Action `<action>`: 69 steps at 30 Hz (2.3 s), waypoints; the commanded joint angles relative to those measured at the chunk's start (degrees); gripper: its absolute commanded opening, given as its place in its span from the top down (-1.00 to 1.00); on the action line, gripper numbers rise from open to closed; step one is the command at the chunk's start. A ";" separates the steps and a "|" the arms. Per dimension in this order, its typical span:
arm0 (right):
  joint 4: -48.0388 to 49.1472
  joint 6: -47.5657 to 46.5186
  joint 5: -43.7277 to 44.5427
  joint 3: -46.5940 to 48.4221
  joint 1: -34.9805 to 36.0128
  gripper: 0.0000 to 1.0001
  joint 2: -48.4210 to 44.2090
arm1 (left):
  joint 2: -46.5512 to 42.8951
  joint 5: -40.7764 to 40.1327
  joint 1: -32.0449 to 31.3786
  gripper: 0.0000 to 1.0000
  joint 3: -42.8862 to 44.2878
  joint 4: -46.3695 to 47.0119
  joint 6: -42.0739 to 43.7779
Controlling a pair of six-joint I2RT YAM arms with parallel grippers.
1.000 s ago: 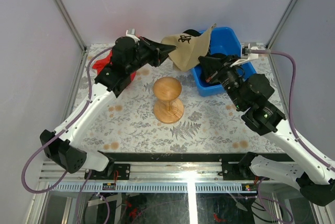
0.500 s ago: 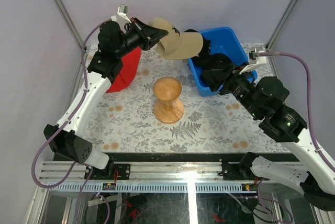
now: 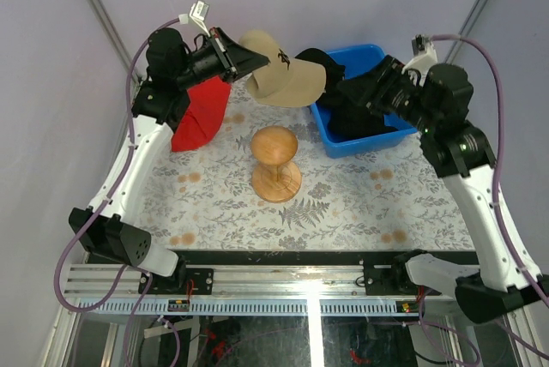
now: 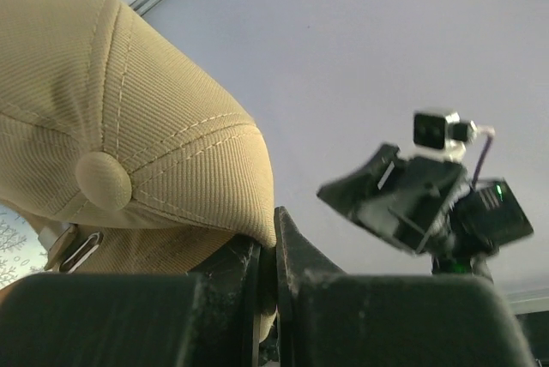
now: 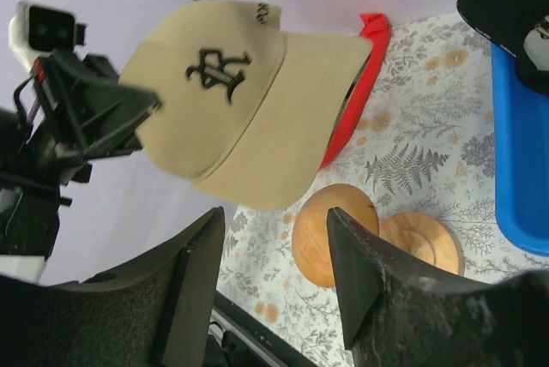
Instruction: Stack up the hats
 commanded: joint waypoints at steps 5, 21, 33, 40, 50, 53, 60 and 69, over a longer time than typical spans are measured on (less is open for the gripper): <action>10.00 14.03 -29.70 1.21 -11.07 -0.17 7.70 | -2.75 7.39 0.79 1.00 3.16 -2.03 5.47; 21.83 22.40 -35.86 -5.34 -10.94 -0.19 13.58 | -4.12 9.27 0.84 0.99 1.74 -0.69 4.13; 24.15 23.71 -34.43 -3.61 -6.66 0.63 17.92 | -4.31 9.42 0.85 1.00 0.38 -1.66 5.02; 23.69 23.21 -35.34 -4.64 -6.28 1.00 17.09 | -7.37 -0.01 5.51 0.50 -0.38 -15.43 12.03; 23.67 22.92 -34.03 -5.88 1.03 1.00 19.98 | -18.51 -23.99 15.01 0.20 -8.10 -26.34 12.31; 23.51 22.97 -34.36 -6.96 1.43 1.00 20.27 | -18.16 -26.28 15.62 0.12 -6.68 -30.10 13.79; 19.67 18.64 -35.27 -13.62 1.01 1.00 17.20 | -18.11 -25.02 16.78 0.10 -9.09 -30.71 12.87; 20.71 18.28 -35.88 -25.91 -4.39 1.00 9.79 | -18.22 -23.40 16.98 0.10 -11.25 -29.06 11.80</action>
